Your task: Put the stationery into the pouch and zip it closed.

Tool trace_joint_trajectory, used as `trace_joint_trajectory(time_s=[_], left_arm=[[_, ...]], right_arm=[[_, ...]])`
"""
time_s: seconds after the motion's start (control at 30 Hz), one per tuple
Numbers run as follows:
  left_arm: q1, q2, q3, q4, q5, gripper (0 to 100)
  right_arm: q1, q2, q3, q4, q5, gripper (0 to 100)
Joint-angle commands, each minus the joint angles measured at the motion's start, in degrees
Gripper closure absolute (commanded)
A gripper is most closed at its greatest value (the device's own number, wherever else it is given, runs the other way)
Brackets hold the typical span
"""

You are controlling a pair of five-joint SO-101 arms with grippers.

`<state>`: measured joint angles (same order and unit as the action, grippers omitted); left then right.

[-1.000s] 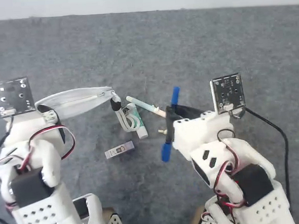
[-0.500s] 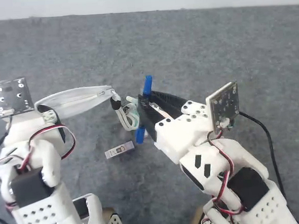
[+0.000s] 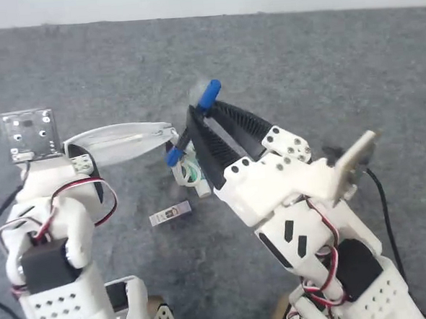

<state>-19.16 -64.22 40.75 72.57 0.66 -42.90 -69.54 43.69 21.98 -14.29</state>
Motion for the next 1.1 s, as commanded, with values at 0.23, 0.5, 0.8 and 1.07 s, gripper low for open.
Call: trace_joint_trajectory(time_s=[0.23,0.5,0.8,1.07], left_arm=[[0.7,1.0,0.0,-1.1,0.9,99],[0.7,1.0,0.0,-1.1,0.9,99],[0.7,0.9,0.1,-1.1,0.9,99],[0.7,0.9,0.2,-1.1,0.9,99]], right_arm=[[-1.2,10.1,4.7,-26.0,0.5,99.2],[-3.9,17.0,4.9,-29.2,0.4,99.2],[-4.6,26.2,5.5,-33.4,0.4,99.2],[-4.7,32.0,10.4,-44.1,0.8,99.2]])
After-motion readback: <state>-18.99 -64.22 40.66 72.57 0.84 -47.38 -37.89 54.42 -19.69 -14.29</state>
